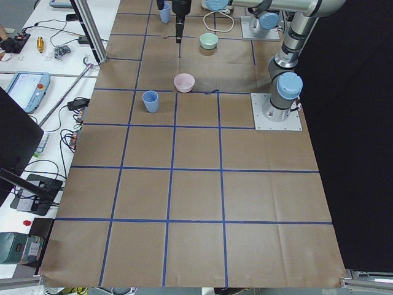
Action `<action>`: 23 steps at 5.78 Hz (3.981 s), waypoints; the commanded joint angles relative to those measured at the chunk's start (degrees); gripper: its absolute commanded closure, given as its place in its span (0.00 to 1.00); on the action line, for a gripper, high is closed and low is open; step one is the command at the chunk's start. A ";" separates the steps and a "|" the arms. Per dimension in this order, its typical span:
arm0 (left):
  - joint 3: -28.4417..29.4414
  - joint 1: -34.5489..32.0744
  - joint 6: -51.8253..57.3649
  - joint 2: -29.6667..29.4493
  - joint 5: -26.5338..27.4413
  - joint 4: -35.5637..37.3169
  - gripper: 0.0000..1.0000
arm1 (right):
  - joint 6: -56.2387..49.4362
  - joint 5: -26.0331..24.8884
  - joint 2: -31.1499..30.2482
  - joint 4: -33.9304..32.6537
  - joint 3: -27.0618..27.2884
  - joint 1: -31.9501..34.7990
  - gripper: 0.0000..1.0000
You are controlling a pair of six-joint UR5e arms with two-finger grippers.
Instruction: Stack blue cups with both arms
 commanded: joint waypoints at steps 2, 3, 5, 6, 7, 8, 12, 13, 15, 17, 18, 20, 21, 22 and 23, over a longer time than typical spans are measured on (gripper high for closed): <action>-3.00 3.47 8.08 -13.45 0.24 14.96 0.01 | -18.29 0.46 8.09 -11.24 -2.20 -12.03 0.00; -5.72 4.43 9.61 -18.11 0.24 24.66 0.01 | -23.16 0.37 14.38 -11.52 -8.14 -13.99 0.00; -8.64 5.23 11.20 -23.84 0.24 32.12 0.01 | -23.29 -0.33 22.24 -11.18 -14.52 -15.85 0.00; -8.56 5.23 11.56 -26.74 0.24 34.75 0.04 | -23.64 0.10 24.27 -11.61 -14.52 -16.12 0.00; -8.65 5.05 11.22 -27.20 0.42 35.21 0.53 | -23.64 0.37 27.34 -13.96 -14.44 -16.64 0.00; -8.47 5.05 10.78 -27.12 2.33 35.22 0.78 | -26.08 0.46 29.37 -15.12 -13.31 -17.08 0.00; -5.15 2.17 7.46 -26.42 5.17 33.99 0.90 | -25.93 0.02 29.48 -24.09 -4.59 -17.09 0.26; -0.95 -2.55 1.69 -26.94 5.16 31.29 0.90 | -26.02 0.02 29.39 -23.83 -4.51 -17.09 0.59; 6.43 -14.05 -19.36 -32.36 4.99 30.38 0.90 | -25.58 0.19 29.13 -23.30 -4.77 -17.09 0.92; 11.91 -20.85 -33.57 -36.68 4.20 31.25 0.90 | -24.53 0.19 25.47 -20.78 -6.69 -16.91 0.92; 11.40 -23.66 -32.83 -37.74 2.54 32.83 0.90 | -23.22 0.19 20.13 -13.27 -9.31 -16.48 0.92; 10.26 -24.13 -32.03 -38.02 2.88 31.88 0.45 | -21.62 0.11 13.77 -2.15 -12.15 -16.30 0.92; 10.08 -24.13 -29.68 -37.58 3.05 31.53 0.02 | -21.36 0.28 14.09 -2.12 -11.98 -16.30 0.92; 9.99 -23.95 -27.74 -36.10 2.97 29.96 0.02 | -20.92 0.46 14.18 -2.12 -11.80 -16.21 0.92; 10.33 -23.87 -27.11 -32.00 2.97 24.46 0.02 | -20.49 0.55 14.10 -2.12 -11.63 -16.21 0.92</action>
